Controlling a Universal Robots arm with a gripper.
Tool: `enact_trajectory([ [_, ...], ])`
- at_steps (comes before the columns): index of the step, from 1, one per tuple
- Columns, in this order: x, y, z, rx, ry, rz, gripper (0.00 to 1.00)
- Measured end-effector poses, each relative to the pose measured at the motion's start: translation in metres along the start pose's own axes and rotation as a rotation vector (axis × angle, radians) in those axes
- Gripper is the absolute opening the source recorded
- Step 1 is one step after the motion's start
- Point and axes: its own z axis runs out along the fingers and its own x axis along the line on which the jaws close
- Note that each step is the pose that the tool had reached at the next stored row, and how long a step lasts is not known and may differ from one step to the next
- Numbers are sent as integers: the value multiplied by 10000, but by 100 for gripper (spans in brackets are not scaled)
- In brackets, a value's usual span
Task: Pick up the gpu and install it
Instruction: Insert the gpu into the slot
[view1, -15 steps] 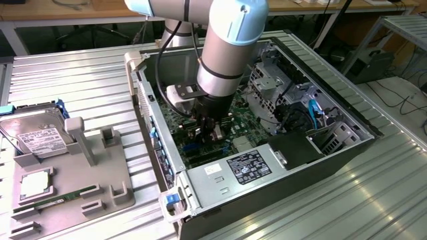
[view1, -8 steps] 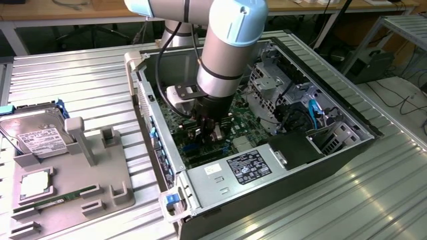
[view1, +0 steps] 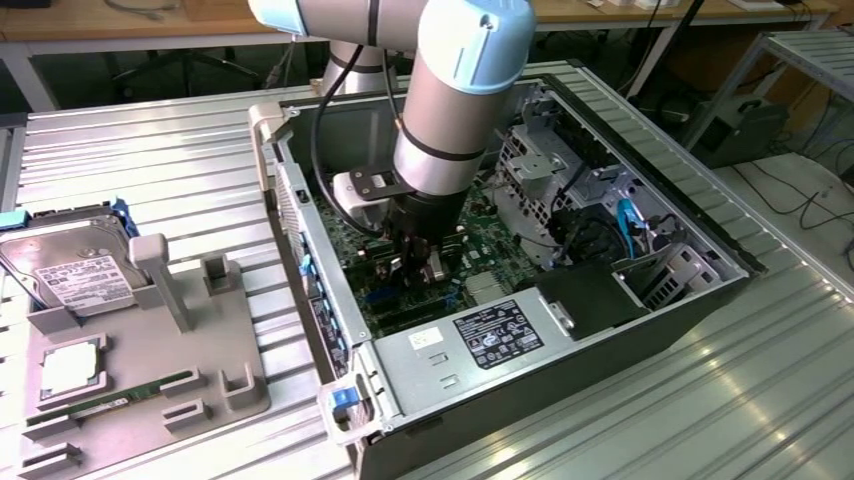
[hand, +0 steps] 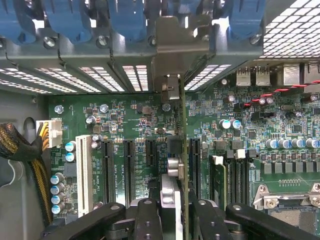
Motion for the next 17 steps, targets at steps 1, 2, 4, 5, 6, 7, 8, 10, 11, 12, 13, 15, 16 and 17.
enact_trajectory([
  [1, 0, 0, 0, 0, 0, 0, 29],
  [2, 0, 0, 0, 0, 0, 0, 29],
  [4, 0, 0, 0, 0, 0, 0, 29],
  [5, 0, 0, 0, 0, 0, 0, 29],
  [6, 0, 0, 0, 0, 0, 0, 29],
  [7, 0, 0, 0, 0, 0, 0, 29],
  [8, 0, 0, 0, 0, -1, 0, 29],
  [10, 0, 0, 0, 0, 0, 0, 29],
  [11, 0, 0, 1, 0, 1, 0, 29],
  [12, 0, 0, 5, 0, 1, 0, 29],
  [13, 1, -1, 12, -4, 5, 0, 29],
  [15, 2, -3, 41, -6, 3, -1, 29],
  [16, 2, -3, 50, -11, 5, 0, 29],
  [17, 2, -3, 51, -11, 4, 0, 29],
])
